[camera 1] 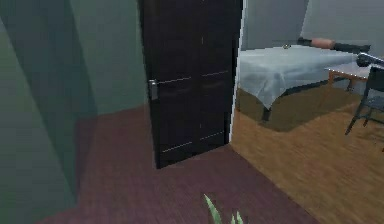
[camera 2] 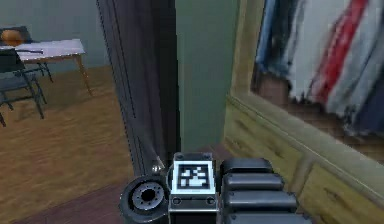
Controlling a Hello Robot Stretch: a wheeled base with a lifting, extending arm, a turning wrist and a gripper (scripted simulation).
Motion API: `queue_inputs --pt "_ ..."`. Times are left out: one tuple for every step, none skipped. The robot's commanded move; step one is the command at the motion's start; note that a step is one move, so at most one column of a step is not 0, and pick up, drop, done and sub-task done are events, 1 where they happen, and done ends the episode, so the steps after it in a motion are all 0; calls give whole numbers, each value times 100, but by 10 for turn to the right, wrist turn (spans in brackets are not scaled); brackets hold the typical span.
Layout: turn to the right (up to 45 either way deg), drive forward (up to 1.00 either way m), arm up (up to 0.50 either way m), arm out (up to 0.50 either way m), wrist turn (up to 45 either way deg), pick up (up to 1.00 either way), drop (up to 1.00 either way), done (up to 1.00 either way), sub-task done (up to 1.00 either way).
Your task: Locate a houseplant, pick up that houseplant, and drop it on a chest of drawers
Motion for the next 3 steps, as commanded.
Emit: queue_inputs --pt "0 35 0 0 0 0 0 0 0" --pt "270 0 0 0 0 0 0 0 0" --pt "0 100 0 0 0 0 0 0 0"
